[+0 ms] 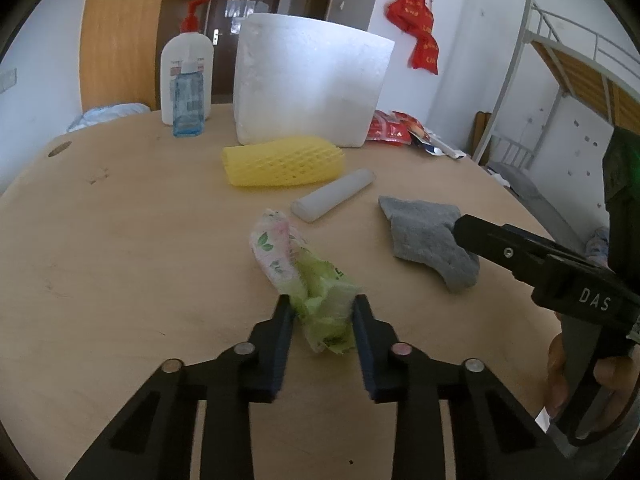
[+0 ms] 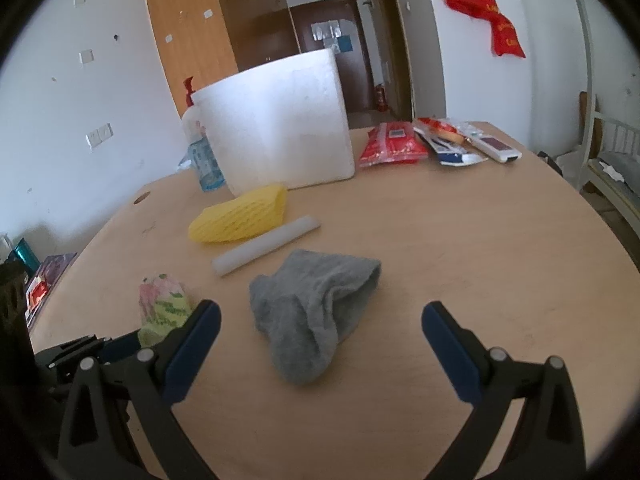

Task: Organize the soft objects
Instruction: 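Lift the floral wrapper off the table with the left gripper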

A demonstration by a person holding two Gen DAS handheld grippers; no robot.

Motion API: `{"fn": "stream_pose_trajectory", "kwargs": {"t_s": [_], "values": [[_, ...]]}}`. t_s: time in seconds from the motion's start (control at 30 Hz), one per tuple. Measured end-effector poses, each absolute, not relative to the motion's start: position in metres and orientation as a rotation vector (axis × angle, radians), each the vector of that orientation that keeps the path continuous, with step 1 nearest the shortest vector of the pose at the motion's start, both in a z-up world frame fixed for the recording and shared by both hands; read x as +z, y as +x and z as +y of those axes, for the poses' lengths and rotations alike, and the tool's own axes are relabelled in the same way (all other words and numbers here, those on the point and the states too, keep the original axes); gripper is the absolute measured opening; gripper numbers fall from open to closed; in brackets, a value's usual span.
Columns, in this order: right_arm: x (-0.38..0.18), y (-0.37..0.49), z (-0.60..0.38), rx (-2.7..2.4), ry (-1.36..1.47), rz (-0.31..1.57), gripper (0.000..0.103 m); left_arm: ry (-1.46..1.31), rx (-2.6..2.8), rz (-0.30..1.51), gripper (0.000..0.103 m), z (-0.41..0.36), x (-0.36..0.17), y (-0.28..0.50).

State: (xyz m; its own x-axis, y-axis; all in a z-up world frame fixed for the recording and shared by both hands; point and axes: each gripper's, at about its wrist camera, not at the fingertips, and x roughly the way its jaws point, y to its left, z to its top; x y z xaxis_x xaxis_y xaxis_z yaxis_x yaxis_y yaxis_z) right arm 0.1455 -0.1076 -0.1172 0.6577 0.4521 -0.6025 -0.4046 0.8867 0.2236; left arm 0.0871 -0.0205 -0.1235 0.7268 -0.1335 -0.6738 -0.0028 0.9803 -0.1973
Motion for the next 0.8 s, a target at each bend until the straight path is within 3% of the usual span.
{"fn": "stream_pose_trajectory", "kwargs": {"t_s": [0.17, 0.73, 0.8], "values": [[-0.116, 0.147, -0.099, 0.496, 0.056, 0.703, 0.102, -0.171, -0.058, 0.737, 0.022, -0.020, -0.123, 0.084], [-0.120, 0.157, -0.074, 0.468, -0.001, 0.738, 0.102, -0.169, -0.003, 0.668, 0.022, 0.000, -0.111, 0.068], [-0.121, 0.157, -0.072, 0.457, -0.013, 0.743, 0.097, -0.173, -0.003, 0.665, 0.022, 0.001, -0.111, 0.066]]}}
